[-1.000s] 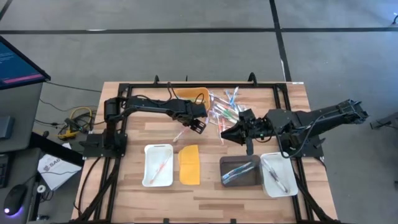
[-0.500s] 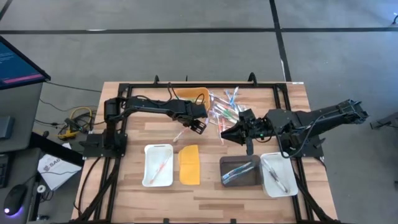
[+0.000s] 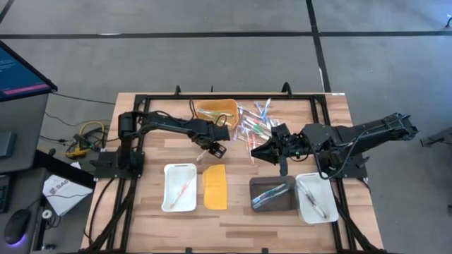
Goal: Pick & Place Toothbrushes
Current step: Put the orange toothbrush into the left white bin
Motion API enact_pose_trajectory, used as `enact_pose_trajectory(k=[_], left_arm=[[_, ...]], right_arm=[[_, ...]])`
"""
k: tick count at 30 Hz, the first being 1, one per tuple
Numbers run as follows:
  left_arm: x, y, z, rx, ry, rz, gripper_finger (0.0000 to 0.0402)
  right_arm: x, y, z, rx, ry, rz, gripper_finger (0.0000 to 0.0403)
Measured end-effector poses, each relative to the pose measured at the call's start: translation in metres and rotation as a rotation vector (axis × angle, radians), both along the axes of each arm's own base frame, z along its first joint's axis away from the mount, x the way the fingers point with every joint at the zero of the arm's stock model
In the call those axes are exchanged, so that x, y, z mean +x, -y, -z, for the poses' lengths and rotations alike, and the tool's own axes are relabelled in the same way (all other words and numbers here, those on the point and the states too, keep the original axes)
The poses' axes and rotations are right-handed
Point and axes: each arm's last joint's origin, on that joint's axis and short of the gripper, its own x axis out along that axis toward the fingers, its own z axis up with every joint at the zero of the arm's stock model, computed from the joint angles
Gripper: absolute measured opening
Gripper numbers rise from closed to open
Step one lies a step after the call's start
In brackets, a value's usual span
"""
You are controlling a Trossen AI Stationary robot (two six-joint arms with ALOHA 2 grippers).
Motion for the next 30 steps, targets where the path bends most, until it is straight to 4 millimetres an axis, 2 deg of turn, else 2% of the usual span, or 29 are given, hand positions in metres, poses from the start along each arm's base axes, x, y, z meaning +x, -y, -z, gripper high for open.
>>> enact_pose_trajectory(k=[7,17,21,30], left_arm=[[-0.003,0.002,0.006,-0.049,0.030,0.008,0.0161],[-0.006,0.005,0.009,-0.066,0.036,0.019,0.0051],[-0.006,0.008,0.001,-0.074,0.064,0.031,0.0012],[-0.011,0.026,-0.036,-0.053,0.170,0.078,0.0009]], right_arm=[[0.000,0.000,0.000,0.000,0.000,0.000,0.0055],[0.000,0.000,0.000,0.000,0.000,0.000,0.0055],[0.000,0.000,0.000,0.000,0.001,0.000,0.0055],[0.000,0.000,0.000,0.000,0.001,0.001,0.0055]])
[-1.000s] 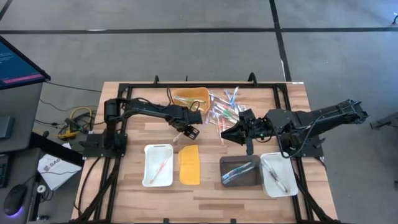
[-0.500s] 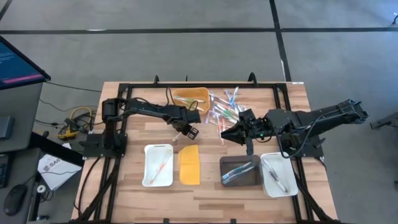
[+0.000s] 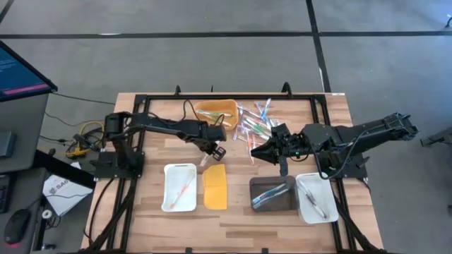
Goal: Pick & Place Toothbrushes
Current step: Put the orange toothbrush into the left white bin
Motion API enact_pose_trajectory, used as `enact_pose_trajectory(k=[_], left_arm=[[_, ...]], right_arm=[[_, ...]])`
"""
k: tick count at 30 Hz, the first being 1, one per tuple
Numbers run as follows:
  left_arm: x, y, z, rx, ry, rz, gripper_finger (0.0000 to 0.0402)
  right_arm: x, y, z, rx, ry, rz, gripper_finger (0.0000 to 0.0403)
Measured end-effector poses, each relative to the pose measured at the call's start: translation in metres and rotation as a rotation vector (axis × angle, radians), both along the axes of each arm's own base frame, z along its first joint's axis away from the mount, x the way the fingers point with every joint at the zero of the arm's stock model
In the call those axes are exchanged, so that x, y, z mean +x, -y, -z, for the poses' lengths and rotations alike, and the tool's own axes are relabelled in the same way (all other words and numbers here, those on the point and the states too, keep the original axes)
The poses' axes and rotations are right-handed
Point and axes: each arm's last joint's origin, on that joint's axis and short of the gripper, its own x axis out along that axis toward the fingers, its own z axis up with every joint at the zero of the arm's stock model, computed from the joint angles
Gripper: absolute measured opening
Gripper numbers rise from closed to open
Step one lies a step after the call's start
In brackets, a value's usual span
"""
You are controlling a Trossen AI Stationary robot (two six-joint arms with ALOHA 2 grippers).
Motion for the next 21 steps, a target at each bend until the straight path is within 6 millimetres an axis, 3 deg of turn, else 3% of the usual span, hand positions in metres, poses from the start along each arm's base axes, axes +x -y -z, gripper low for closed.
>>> enact_pose_trajectory(k=[14,21], left_arm=[[-0.010,0.045,-0.055,-0.074,0.220,0.035,0.0010],[-0.004,0.051,-0.097,-0.096,0.560,0.007,0.0011]], right_arm=[[0.000,0.000,0.000,0.000,0.000,0.000,0.0055],[0.000,0.000,0.000,0.046,-0.005,0.006,0.0055]])
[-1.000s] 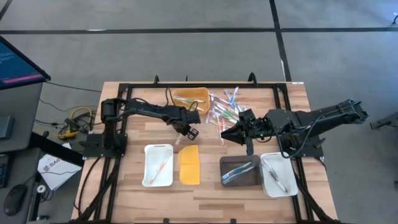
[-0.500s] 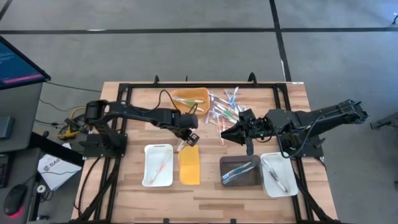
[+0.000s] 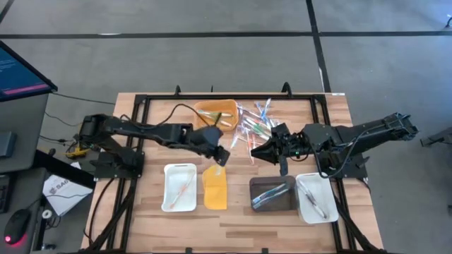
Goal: Pick & Place Toothbrushes
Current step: Put the orange toothbrush into the left white bin
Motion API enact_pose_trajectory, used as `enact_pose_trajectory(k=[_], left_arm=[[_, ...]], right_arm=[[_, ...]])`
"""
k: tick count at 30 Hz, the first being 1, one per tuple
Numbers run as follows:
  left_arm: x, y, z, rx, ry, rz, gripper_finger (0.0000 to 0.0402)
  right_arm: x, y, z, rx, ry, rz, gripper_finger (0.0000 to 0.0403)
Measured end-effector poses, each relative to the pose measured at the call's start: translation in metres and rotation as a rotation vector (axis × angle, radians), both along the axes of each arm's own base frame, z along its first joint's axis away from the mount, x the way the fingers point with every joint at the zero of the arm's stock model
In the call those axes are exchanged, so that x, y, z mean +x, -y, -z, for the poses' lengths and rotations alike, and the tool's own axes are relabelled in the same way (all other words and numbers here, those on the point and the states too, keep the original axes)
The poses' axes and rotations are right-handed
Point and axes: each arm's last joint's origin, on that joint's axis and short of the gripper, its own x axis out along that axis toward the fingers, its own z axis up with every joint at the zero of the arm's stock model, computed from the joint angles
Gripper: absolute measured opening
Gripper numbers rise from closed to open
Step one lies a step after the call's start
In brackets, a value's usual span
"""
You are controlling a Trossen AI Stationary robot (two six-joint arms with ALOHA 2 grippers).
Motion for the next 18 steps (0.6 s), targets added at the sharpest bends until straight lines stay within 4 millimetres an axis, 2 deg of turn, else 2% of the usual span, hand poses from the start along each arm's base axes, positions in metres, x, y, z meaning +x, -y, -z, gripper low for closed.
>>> enact_pose_trajectory(k=[4,8,14,18], left_arm=[[0.001,-0.001,-0.033,0.012,0.250,-0.026,0.0009],[-0.007,-0.006,-0.062,0.035,0.435,-0.083,0.0009],[-0.020,-0.010,-0.086,0.133,0.547,-0.176,0.0008],[-0.023,-0.011,-0.092,0.228,0.571,-0.173,0.0008]], right_arm=[[0.000,0.000,0.000,0.050,-0.005,0.006,0.0055],[0.000,0.000,0.000,0.086,-0.009,0.011,0.0055],[0.000,0.000,0.000,0.211,-0.021,0.027,0.0055],[0.000,0.000,0.000,0.272,-0.027,0.031,0.0055]])
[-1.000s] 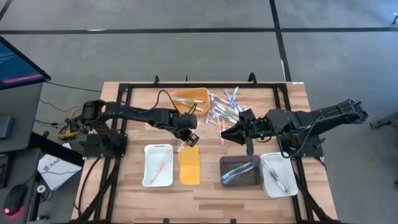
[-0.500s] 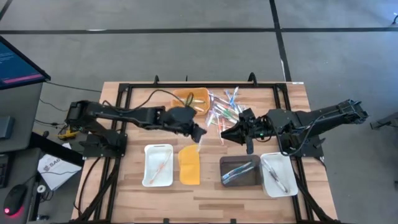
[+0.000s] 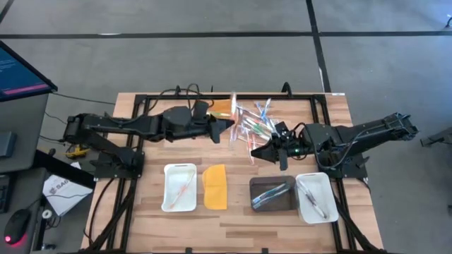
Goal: Pick & Place Toothbrushes
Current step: Put the orange toothbrush into the left white bin
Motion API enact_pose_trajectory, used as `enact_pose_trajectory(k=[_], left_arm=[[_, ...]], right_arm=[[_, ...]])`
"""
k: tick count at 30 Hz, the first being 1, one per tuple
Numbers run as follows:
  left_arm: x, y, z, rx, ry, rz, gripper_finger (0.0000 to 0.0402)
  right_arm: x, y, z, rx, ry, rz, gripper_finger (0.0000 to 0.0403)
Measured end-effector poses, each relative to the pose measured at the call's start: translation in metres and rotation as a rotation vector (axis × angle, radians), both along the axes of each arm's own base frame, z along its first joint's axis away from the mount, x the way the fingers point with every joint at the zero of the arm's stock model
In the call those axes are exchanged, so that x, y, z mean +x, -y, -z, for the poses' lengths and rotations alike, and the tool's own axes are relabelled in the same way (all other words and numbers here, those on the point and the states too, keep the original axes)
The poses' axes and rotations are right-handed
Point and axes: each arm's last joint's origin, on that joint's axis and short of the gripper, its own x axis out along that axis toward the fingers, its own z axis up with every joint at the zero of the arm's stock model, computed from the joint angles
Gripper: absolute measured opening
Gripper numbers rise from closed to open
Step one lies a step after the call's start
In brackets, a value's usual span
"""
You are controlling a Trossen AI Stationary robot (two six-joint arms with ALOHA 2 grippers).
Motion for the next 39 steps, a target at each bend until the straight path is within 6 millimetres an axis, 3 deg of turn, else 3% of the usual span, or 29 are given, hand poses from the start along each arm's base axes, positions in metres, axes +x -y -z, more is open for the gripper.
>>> enact_pose_trajectory(k=[13,26,33,39], left_arm=[[0.001,0.019,-0.010,0.795,-0.128,0.099,0.0008],[-0.006,0.052,-0.010,1.329,-0.392,0.026,0.0008],[-0.015,0.081,-0.010,1.797,-0.647,0.037,0.0011],[-0.021,0.100,-0.010,2.009,-0.674,0.105,0.0010]], right_arm=[[0.000,-0.002,-0.001,0.583,-0.065,0.012,0.0055],[0.000,0.002,-0.028,1.030,0.058,-0.205,0.0055],[0.006,0.009,-0.023,1.232,-0.071,-0.241,0.0055],[0.021,0.011,-0.003,1.308,-0.262,-0.230,0.0056]])
